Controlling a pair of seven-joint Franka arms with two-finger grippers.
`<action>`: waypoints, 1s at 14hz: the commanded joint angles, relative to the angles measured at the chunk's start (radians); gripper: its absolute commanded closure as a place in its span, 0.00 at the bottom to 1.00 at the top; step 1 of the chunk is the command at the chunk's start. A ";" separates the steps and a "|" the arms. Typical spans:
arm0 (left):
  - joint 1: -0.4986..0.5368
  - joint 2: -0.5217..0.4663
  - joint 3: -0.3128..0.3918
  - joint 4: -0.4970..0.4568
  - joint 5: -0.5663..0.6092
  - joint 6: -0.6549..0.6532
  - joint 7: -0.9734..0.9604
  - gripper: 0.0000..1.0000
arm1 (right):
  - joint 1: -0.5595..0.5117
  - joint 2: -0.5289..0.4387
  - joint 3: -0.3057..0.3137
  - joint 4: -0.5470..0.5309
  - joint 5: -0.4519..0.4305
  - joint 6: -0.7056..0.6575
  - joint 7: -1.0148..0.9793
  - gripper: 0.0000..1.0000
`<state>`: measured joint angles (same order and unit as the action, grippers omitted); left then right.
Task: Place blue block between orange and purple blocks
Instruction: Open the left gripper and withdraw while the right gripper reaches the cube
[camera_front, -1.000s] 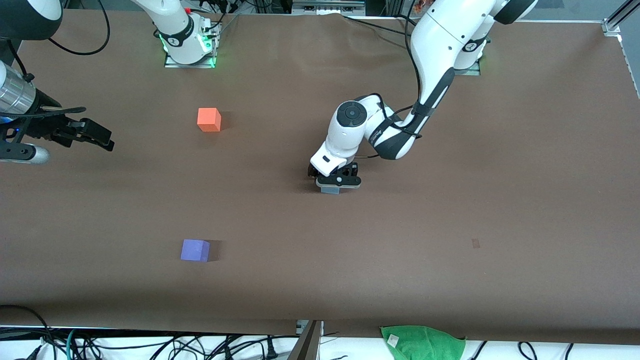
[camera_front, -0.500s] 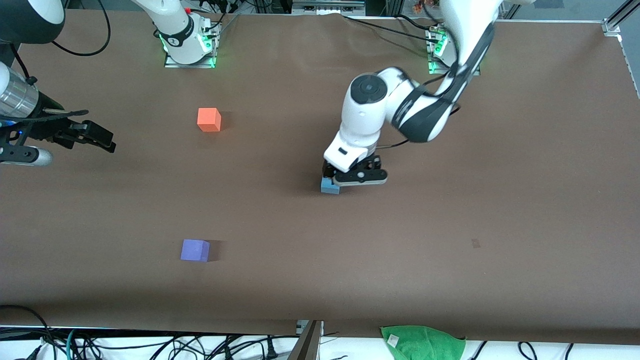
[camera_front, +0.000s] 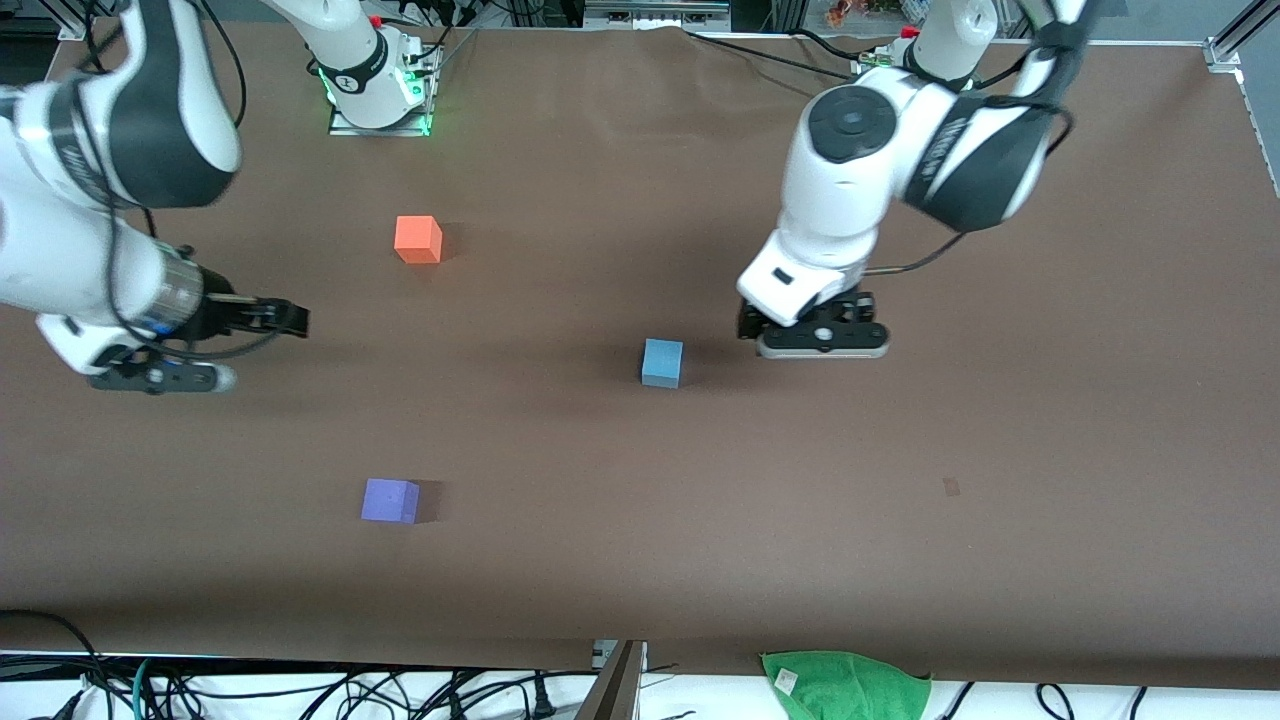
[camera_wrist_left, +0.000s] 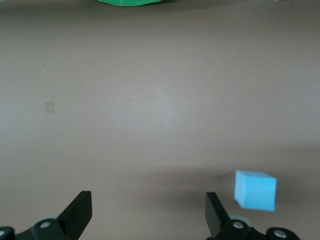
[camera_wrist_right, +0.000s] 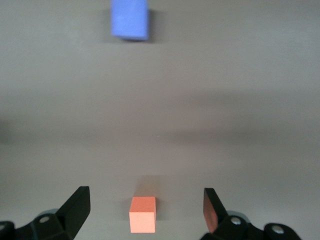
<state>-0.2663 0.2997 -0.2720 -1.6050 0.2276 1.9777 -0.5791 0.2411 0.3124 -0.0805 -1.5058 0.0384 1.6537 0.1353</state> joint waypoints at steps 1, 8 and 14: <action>0.051 -0.080 -0.009 -0.018 -0.065 -0.083 0.110 0.00 | 0.070 0.025 -0.002 0.012 0.047 0.036 -0.008 0.00; 0.159 -0.168 0.022 0.085 -0.149 -0.299 0.307 0.00 | 0.342 0.210 -0.002 0.018 0.109 0.328 0.429 0.00; 0.177 -0.356 0.212 -0.102 -0.181 -0.313 0.606 0.00 | 0.523 0.359 -0.002 0.025 0.107 0.601 0.723 0.00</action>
<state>-0.0943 0.0513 -0.1058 -1.5747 0.0854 1.6540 -0.0593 0.7143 0.6283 -0.0707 -1.5067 0.1390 2.1878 0.7895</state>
